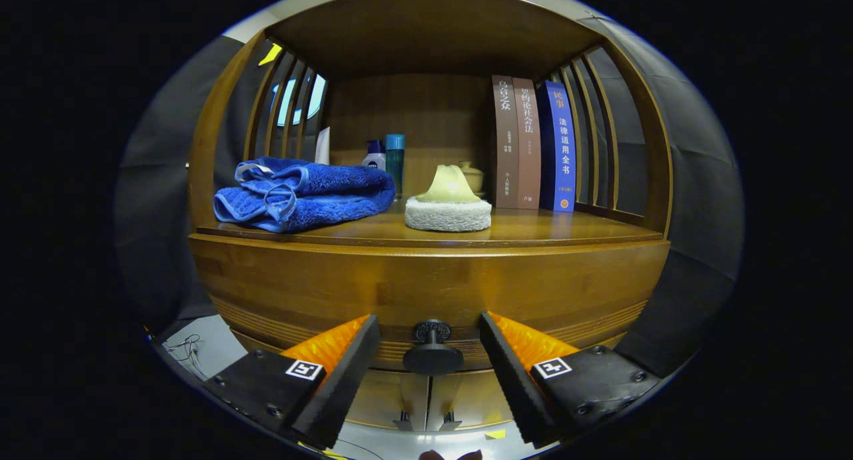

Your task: Pull open the drawer, take out the items inside it, and place them on the countertop above the cabinet.

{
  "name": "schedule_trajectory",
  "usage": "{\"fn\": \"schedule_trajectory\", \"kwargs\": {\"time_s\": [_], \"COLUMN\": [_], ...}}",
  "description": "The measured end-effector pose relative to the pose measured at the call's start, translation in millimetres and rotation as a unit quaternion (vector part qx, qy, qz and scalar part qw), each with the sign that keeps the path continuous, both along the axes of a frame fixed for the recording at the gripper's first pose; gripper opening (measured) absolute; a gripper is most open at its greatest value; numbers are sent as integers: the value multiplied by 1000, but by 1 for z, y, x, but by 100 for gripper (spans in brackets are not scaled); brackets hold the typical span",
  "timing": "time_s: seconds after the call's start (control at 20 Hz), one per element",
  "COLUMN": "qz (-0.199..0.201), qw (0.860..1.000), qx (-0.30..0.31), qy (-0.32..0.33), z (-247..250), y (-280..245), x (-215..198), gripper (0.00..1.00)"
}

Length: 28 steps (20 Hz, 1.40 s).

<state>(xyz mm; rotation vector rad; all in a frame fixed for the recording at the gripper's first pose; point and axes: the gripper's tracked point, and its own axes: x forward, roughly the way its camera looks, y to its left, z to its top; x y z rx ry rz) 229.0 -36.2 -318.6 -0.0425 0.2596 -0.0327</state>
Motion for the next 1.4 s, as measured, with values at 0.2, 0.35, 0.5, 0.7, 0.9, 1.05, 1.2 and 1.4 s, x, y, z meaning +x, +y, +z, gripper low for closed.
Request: {"fn": "schedule_trajectory", "kwargs": {"time_s": [0.2,0.35,0.5,0.7,0.9,1.05,1.2,1.4], "qz": [1,-3,1,6,18,25,30,27], "qw": [1000,1000,1000,1000,999,999,998,998], "qx": [0,10,10,9,24,35,43,42], "qy": [19,12,1,-5,-23,-30,-39,-48], "z": [0,19,47,87,134,164,192,219], "y": [-1,-4,-5,-4,5,11,12,11], "x": [-3,-10,-25,-49,-75,-97,-120,-158], "gripper": [99,99,99,99,99,99,99,99]}}
